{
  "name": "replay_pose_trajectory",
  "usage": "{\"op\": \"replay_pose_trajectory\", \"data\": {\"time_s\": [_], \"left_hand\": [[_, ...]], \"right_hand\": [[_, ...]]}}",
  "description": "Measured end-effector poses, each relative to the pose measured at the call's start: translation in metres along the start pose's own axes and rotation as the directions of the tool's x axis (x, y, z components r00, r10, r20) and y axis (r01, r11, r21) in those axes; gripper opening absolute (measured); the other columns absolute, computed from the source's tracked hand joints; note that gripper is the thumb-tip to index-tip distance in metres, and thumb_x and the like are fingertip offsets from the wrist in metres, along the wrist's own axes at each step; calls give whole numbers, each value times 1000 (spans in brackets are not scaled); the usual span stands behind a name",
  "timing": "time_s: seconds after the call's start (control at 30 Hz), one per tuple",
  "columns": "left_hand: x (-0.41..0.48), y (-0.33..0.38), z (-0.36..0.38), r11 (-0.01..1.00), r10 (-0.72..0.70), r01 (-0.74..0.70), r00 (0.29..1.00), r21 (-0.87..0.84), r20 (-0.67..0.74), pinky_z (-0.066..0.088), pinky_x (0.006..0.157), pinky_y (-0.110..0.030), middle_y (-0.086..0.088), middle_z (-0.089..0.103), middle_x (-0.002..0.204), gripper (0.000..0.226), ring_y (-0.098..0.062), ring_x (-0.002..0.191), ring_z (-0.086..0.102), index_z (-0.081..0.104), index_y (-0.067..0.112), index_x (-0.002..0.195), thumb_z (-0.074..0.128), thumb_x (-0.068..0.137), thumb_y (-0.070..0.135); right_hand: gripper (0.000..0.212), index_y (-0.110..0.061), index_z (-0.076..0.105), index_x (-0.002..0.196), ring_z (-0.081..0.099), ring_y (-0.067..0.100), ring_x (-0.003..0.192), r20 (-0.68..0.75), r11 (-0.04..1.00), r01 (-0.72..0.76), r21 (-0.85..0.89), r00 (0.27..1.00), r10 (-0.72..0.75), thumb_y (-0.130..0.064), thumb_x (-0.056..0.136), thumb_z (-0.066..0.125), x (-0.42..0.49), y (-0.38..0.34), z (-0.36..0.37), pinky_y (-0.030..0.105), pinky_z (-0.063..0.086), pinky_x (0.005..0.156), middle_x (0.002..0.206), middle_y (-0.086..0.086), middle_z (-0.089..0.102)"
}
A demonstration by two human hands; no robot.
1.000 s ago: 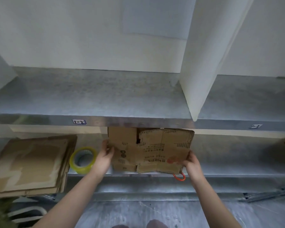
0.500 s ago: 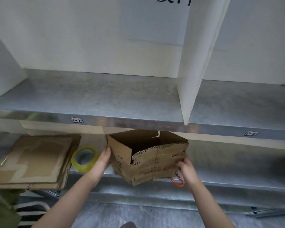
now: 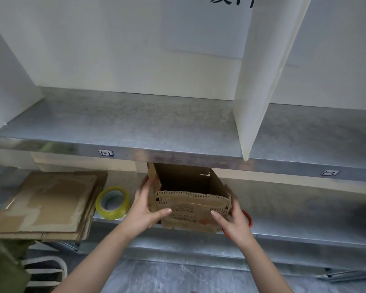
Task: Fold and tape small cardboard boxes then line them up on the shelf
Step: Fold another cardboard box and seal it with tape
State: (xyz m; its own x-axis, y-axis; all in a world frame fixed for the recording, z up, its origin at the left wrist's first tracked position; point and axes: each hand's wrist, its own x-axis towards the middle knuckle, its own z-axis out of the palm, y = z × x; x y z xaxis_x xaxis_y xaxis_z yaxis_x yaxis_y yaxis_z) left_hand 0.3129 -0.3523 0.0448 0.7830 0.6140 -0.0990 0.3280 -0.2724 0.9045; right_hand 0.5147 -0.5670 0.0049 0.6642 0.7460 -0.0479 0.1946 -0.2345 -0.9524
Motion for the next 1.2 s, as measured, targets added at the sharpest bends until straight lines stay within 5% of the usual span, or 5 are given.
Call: {"op": "replay_pose_trajectory", "data": {"time_s": [0.2, 0.6, 0.8, 0.97, 1.2], "left_hand": [[0, -14, -9, 981, 61, -67, 997, 182, 38, 26, 103, -11, 26, 38, 133, 51, -4, 134, 35, 52, 51, 122, 69, 75, 54], [9, -31, 17, 979, 37, -46, 998, 199, 46, 21, 96, 4, 21, 26, 146, 49, 5, 132, 26, 42, 52, 122, 68, 81, 51], [31, -14, 45, 975, 46, -64, 995, 211, 89, 31, 114, -31, 13, 23, 154, 56, -6, 138, 27, 45, 34, 137, 67, 86, 45], [40, -14, 38, 977, 46, -50, 999, 208, 26, 33, 100, -19, 17, 37, 136, 43, -11, 129, 42, 53, 30, 124, 68, 86, 43], [70, -3, 21, 984, -176, 177, 967, 11, 182, 39, 109, -37, 9, 13, 158, 121, -19, 138, 33, -1, 48, 149, 86, 70, 21]], "right_hand": [[68, -60, 28, 140, 20, 1, 144, 162, 953, 117, -280, 984, -74, -74, 79, 56, 4, -14, 12, 22, 21, 113, 156, -15, 23], [55, -47, 39, 129, 33, 13, 140, -22, 971, -136, -194, 991, 134, -60, 80, 61, 5, -1, 9, 29, 28, 112, 150, -4, 40], [58, -37, 42, 137, 37, 14, 137, -130, 964, -160, -211, 982, 135, -47, 85, 68, 12, 7, -20, 31, 32, 111, 147, -3, 42], [74, -43, 32, 137, 42, 4, 124, -143, 984, -113, -135, 985, 94, -38, 80, 78, 16, 1, -13, 23, 36, 100, 133, -18, 44], [111, -39, 15, 151, 37, 24, 137, -51, 967, -238, -95, 971, 234, -34, 68, 88, 43, -10, -21, 41, 39, 109, 151, 2, 33]]}}
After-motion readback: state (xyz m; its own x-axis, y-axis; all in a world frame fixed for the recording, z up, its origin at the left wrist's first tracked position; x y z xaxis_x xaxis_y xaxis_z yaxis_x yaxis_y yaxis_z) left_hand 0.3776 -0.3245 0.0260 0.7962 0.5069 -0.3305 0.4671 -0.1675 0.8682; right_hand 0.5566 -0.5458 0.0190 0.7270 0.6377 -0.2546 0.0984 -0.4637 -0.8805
